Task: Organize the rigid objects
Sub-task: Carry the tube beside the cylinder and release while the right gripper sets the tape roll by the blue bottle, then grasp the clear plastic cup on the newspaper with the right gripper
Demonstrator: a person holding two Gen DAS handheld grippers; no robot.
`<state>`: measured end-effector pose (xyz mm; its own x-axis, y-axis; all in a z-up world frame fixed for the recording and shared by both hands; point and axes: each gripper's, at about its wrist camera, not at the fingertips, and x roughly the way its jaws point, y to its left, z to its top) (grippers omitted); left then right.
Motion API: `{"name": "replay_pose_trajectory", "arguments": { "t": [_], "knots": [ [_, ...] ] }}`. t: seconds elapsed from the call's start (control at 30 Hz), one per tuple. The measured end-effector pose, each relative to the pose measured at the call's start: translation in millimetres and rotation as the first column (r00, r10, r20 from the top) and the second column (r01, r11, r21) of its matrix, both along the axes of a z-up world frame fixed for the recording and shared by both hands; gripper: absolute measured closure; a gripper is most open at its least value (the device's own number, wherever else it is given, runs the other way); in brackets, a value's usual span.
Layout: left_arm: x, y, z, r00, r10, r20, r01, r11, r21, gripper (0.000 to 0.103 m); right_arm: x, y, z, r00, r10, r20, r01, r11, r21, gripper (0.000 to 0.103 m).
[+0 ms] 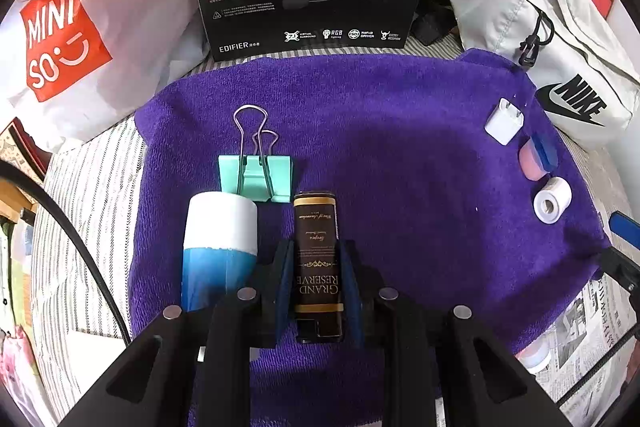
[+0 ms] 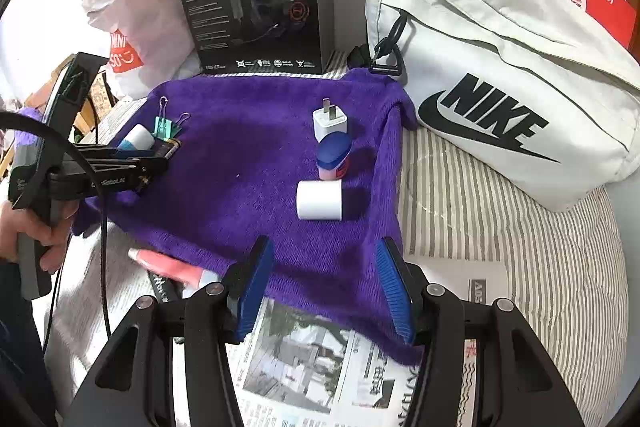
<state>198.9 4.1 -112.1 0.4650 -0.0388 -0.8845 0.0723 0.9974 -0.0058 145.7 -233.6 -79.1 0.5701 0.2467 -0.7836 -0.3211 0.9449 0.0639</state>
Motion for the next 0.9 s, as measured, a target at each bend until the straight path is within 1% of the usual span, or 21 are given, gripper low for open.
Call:
{"name": "replay_pose_trajectory", "arguments": {
  "t": [0.07,0.17,0.3,0.47,0.6,0.7,0.77,0.9],
  "knots": [
    [-2.6,0.2,0.4,1.0,0.0,-0.003,0.0,1.0,-0.004,0.078,-6.7,-1.0,0.9,1.0,-0.001,0.001,0.001,1.0,-0.001,0.05],
    [-8.3,-1.3,1.0,1.0,-0.004,-0.01,0.004,1.0,-0.013,0.073,-16.1,-3.4,2.4,1.0,-0.002,0.002,0.002,1.0,0.001,0.05],
    [-17.6,-5.1,1.0,1.0,-0.017,-0.019,0.017,1.0,-0.013,0.063,-29.4,-3.1,3.8,1.0,-0.003,0.0,0.003,1.0,0.003,0.05],
    [-29.5,-4.1,4.5,1.0,-0.013,-0.028,0.012,0.999,-0.032,0.063,-49.4,3.4,1.4,1.0,0.02,-0.014,-0.019,1.0,0.015,0.05],
    [-48.3,-1.2,18.1,1.0,-0.007,0.004,0.007,1.0,-0.03,0.063,-58.4,13.1,-4.1,0.999,0.047,-0.025,-0.046,0.999,0.019,0.049],
    [-64.0,5.3,30.4,0.999,0.002,0.035,-0.001,1.0,-0.03,0.056,-58.0,20.4,-12.0,0.998,0.056,-0.039,-0.055,0.998,0.017,0.05],
    [-75.9,11.1,38.6,0.998,0.015,0.059,-0.014,1.0,-0.018,0.055,-54.9,24.1,-16.9,0.997,0.062,-0.045,-0.061,0.998,0.021,0.049],
    [-98.5,24.6,49.2,0.995,0.041,0.089,-0.039,0.999,-0.03,0.055,-47.7,29.5,-23.9,0.997,0.057,-0.054,-0.055,0.998,0.029,0.05]
  ]
}}
